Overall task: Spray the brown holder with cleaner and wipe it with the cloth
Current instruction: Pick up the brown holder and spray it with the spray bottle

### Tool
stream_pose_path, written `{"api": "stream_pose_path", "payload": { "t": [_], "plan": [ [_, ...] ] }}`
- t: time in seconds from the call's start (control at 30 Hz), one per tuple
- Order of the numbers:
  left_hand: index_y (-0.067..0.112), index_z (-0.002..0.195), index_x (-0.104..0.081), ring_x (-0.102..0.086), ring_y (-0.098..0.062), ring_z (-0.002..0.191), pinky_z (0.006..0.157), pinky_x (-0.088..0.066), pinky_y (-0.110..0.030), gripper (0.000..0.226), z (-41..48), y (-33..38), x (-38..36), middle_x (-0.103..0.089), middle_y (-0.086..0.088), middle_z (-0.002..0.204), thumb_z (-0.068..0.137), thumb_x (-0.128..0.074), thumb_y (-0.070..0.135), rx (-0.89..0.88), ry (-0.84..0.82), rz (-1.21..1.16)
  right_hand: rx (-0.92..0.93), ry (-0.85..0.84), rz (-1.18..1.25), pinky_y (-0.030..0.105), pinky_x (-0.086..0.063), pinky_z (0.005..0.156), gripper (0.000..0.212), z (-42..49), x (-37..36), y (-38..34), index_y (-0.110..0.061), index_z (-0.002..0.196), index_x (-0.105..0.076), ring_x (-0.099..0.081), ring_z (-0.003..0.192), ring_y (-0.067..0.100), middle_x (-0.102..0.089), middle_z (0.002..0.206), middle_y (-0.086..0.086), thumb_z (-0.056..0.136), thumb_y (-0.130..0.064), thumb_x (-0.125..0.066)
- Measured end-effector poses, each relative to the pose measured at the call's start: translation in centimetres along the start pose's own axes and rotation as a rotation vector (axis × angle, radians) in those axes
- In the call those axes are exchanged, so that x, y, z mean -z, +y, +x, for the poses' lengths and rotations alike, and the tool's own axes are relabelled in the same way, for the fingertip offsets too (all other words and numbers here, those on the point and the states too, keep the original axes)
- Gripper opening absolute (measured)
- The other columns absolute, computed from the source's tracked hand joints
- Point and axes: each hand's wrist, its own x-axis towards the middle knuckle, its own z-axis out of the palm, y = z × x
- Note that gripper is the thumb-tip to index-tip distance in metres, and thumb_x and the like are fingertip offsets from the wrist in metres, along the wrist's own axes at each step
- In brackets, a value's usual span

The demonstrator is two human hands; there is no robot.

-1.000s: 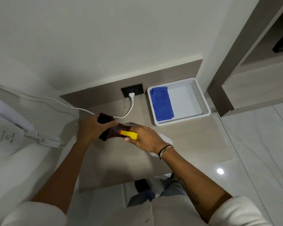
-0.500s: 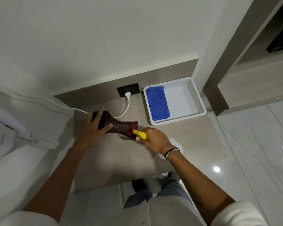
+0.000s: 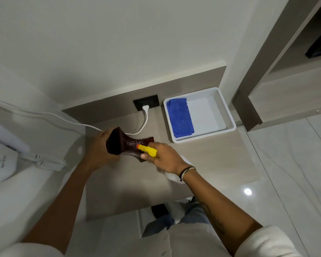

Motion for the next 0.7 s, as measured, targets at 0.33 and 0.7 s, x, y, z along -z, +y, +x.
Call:
{"api": "stream_pose_path", "payload": {
  "t": [0.33,0.7],
  "plan": [
    [0.016,0.159,-0.045,-0.055,-0.032,0.136,0.111,-0.049,-0.049,0.113,0.2,-0.3,0.4,-0.055,-0.011,0.151,0.058,-0.095,0.005,-0.033,-0.016,0.112,-0.045,-0.028,-0.18,0.047,-0.055,0.097,0.052,1.8,1.0,0.3,-0.014,0.133,-0.065,-0.059,0.119,0.031,-0.07,0.123,0.015,0.1,-0.054,-0.063],
    [0.015,0.155,-0.05,-0.059,-0.031,0.125,0.104,-0.052,-0.047,0.111,0.6,0.1,0.4,-0.06,-0.01,0.141,0.055,-0.098,0.019,-0.062,0.002,0.188,-0.135,-0.013,-0.196,0.047,-0.055,0.1,0.052,1.7,1.3,1.2,-0.013,0.133,-0.061,-0.058,0.125,0.034,-0.069,0.126,0.016,0.101,-0.053,-0.064]
  ]
}}
